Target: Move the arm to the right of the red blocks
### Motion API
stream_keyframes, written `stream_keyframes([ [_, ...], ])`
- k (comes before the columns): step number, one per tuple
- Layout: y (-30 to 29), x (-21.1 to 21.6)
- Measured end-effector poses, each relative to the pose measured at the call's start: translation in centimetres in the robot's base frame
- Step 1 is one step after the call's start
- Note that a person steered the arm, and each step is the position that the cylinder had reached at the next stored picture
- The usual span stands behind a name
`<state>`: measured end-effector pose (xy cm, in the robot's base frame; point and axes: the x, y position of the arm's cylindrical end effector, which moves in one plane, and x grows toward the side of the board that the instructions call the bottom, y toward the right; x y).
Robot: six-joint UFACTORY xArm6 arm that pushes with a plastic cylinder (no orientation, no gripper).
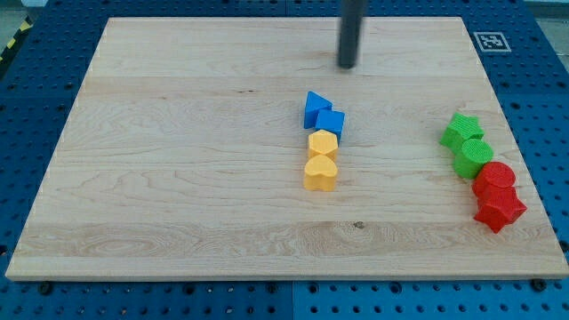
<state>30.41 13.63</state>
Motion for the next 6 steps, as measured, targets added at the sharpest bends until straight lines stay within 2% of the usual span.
stream_keyframes([
  [1, 11.3, 4.8],
  [2, 20.0, 13.0],
  [4, 20.6, 20.1],
  [5, 18.6, 22.1],
  [6, 14.0, 23.0],
])
